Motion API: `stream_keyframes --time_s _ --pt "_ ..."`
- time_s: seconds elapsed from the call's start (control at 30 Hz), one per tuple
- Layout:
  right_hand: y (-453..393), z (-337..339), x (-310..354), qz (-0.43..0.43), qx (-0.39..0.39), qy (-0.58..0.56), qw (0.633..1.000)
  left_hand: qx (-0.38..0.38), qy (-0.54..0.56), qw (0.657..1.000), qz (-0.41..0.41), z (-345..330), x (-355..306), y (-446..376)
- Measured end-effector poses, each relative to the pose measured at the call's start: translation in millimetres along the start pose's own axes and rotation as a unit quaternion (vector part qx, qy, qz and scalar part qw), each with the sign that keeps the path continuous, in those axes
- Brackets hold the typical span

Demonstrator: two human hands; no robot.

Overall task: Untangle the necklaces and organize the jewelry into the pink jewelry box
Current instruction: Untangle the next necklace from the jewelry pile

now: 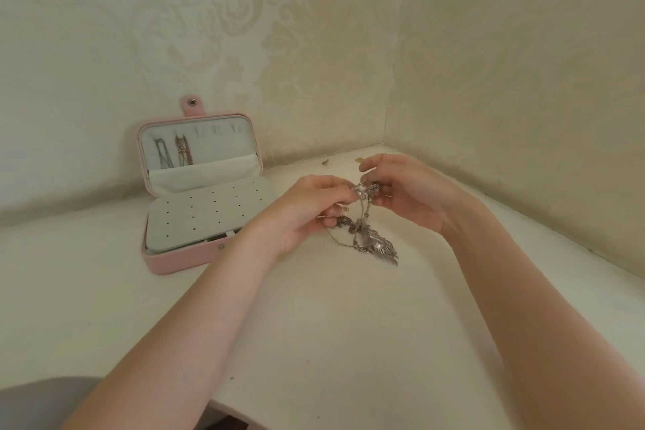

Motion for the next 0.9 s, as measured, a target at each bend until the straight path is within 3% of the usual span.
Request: stream_keyframes --time_s 0.17,0.37,0.43,0.6,0.77,0.9 --pt "0.6 -2.2 -0.4 0.004 -0.004 -0.022 1.0 -0.051 -0.008 0.998 -0.028 5.6 -0.5 -0.8" --pt "-0.3 -2.9 -4.4 0.003 -0.002 -0.006 1.0 -0.153 -0.184 0.964 -0.118 8.7 -4.4 -0.7" --pt "0.2 -2.5 -6.2 -0.005 0.002 0.03 1.0 -0.161 -0.166 0.964 -0.133 11.3 -5.0 -0.9" --pt "2.9 -2.6 -1.7 -0.004 0.021 0.204 0.979 -0.1 0.014 0.988 -0.113 9.8 -2.4 -1.5" --pt "1.7 4.5 1.0 -0.009 -0.014 0.154 0.988 0.002 0.125 0.989 -0.08 -2.1 -5.1 0.0" --pt "2.3 7.1 3.4 0.0 -0.048 0.147 0.988 0.077 0.094 0.992 -0.038 -9.7 -3.9 2.8"
Point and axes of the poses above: each hand's wrist, its own y-axis away from the middle knuckle, its own z-axis out of the back of the hand, x = y × z, the point moved 5 cm from there along -y, towards the middle knuckle, and after that the axes turned 11 degrees about z, right-handed, at the moved point
